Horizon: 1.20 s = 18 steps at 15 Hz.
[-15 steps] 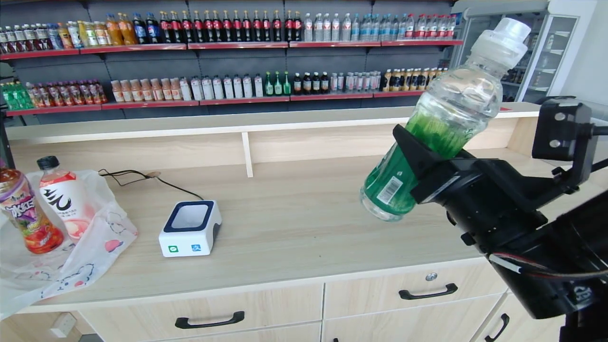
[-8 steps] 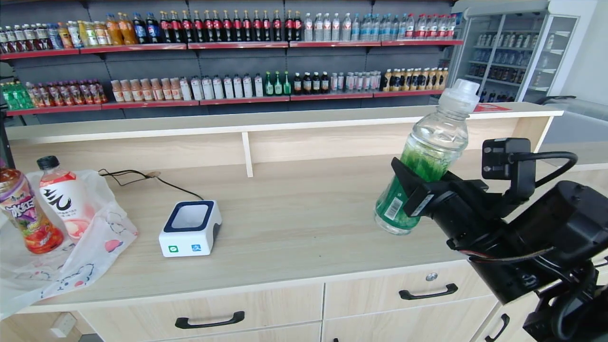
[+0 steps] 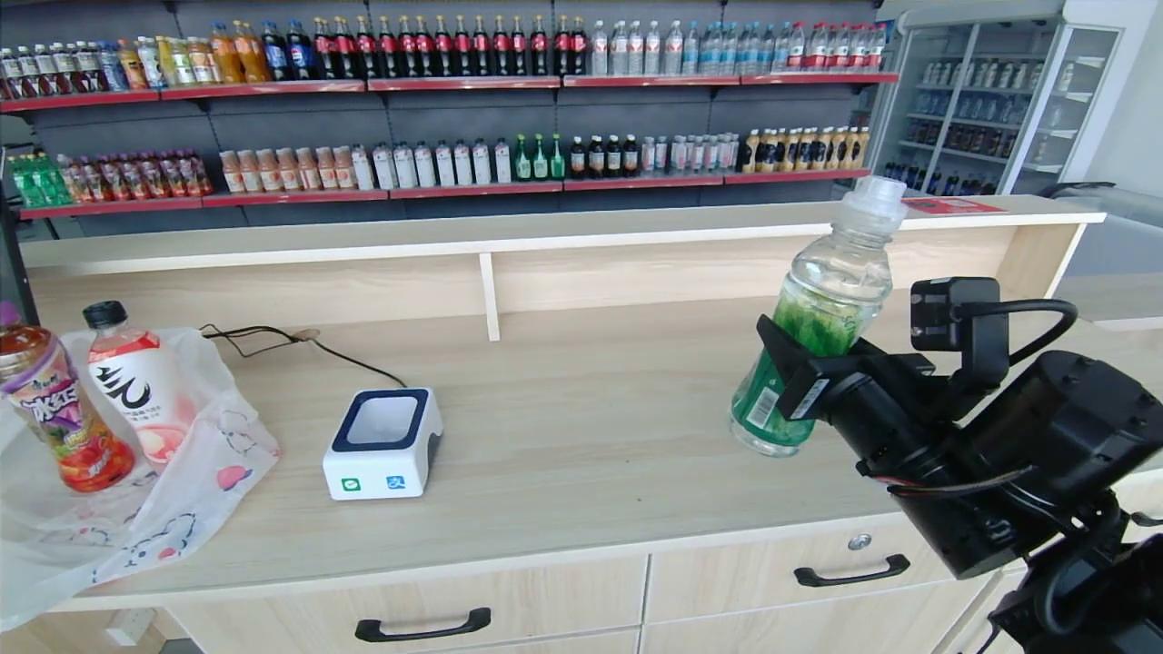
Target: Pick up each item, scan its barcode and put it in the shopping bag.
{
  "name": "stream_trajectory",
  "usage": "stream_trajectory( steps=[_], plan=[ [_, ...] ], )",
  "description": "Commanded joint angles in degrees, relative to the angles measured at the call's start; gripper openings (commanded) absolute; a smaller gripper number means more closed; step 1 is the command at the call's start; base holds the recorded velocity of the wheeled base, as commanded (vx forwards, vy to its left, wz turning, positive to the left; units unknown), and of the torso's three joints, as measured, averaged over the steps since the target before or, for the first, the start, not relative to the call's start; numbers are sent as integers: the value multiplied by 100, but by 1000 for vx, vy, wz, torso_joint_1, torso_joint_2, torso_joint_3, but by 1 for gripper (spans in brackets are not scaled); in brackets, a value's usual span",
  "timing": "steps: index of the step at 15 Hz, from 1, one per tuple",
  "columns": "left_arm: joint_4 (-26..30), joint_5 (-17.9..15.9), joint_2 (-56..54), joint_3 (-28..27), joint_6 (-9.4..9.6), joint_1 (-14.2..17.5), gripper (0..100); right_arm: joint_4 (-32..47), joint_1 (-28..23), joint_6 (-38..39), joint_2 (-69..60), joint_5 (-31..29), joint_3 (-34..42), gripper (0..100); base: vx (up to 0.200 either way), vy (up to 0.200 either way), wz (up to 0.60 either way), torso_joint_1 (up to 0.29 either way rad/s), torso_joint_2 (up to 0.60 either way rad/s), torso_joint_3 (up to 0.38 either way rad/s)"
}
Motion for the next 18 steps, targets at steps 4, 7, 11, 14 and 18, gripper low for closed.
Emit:
stream_trajectory(
  steps=[4, 7, 11, 14, 18],
  plan=[
    [-6, -1, -2, 0, -13, 5, 100, -36, 2, 37, 7, 1, -22, 0, 0, 200, 0, 1, 0, 2],
    [-6, -1, -2, 0, -13, 5, 100, -36, -7, 37, -1, 1, 13, 0, 0, 200, 0, 2, 3, 1],
    [-6, -1, -2, 0, -13, 5, 100, -36, -7, 46, 7, 1, 22, 0, 0, 200, 0, 2, 6, 0],
    [-6, -1, -2, 0, -13, 5, 100, -36, -7, 72, 25, 1, 22, 0, 0, 200, 0, 2, -1, 2],
    [-6, -1, -2, 0, -4, 5, 100, -36, 2, 81, 78, 1, 4, 0, 0, 200, 0, 2, 5, 5]
  ],
)
